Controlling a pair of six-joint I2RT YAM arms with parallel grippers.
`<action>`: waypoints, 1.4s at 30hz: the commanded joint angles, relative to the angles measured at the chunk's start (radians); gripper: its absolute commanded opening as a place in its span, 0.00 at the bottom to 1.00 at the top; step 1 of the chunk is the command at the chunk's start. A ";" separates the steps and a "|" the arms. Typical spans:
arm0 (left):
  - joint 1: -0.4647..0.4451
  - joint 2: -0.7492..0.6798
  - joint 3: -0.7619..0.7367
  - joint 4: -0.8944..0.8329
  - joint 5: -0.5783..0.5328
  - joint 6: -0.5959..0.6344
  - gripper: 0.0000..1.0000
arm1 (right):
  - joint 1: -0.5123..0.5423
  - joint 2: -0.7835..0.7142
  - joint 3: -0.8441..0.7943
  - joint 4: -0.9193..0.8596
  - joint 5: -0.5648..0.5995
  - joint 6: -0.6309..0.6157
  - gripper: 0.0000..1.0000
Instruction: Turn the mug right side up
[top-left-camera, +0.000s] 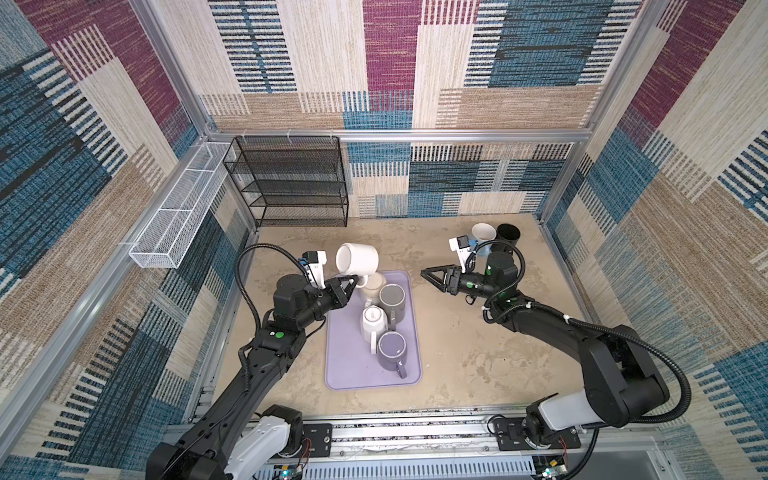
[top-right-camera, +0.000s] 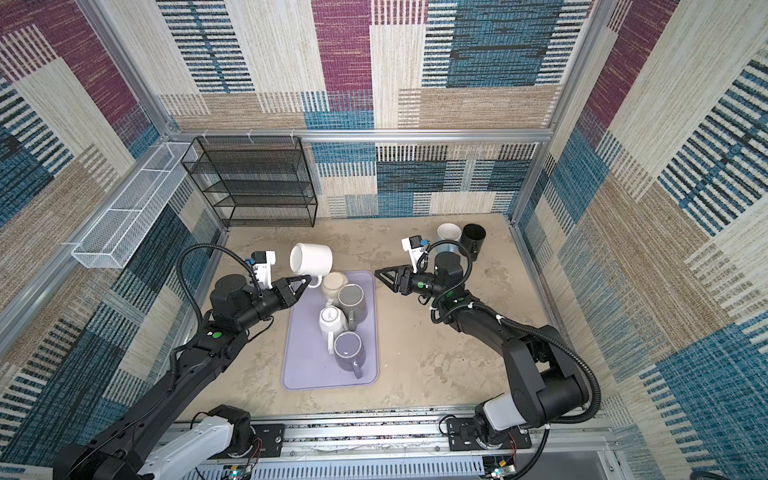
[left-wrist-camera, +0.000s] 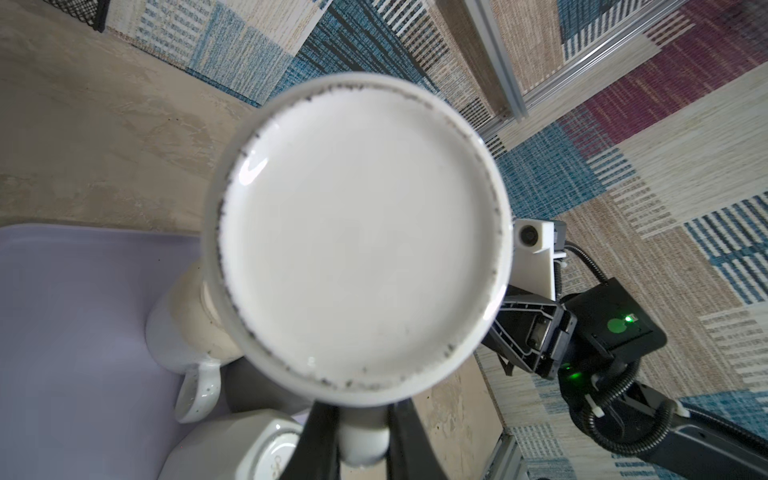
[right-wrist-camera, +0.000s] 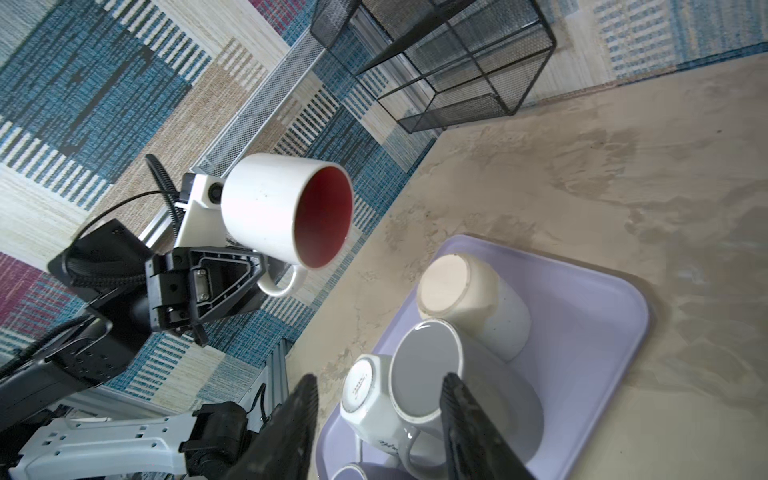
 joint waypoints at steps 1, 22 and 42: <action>0.012 0.015 -0.012 0.260 0.105 -0.074 0.00 | 0.023 0.007 0.010 0.125 -0.008 0.073 0.50; 0.035 0.159 -0.073 0.821 0.314 -0.310 0.00 | 0.214 0.126 0.100 0.478 0.037 0.300 0.43; 0.041 0.168 -0.098 0.960 0.345 -0.367 0.00 | 0.264 0.243 0.189 0.613 0.032 0.396 0.40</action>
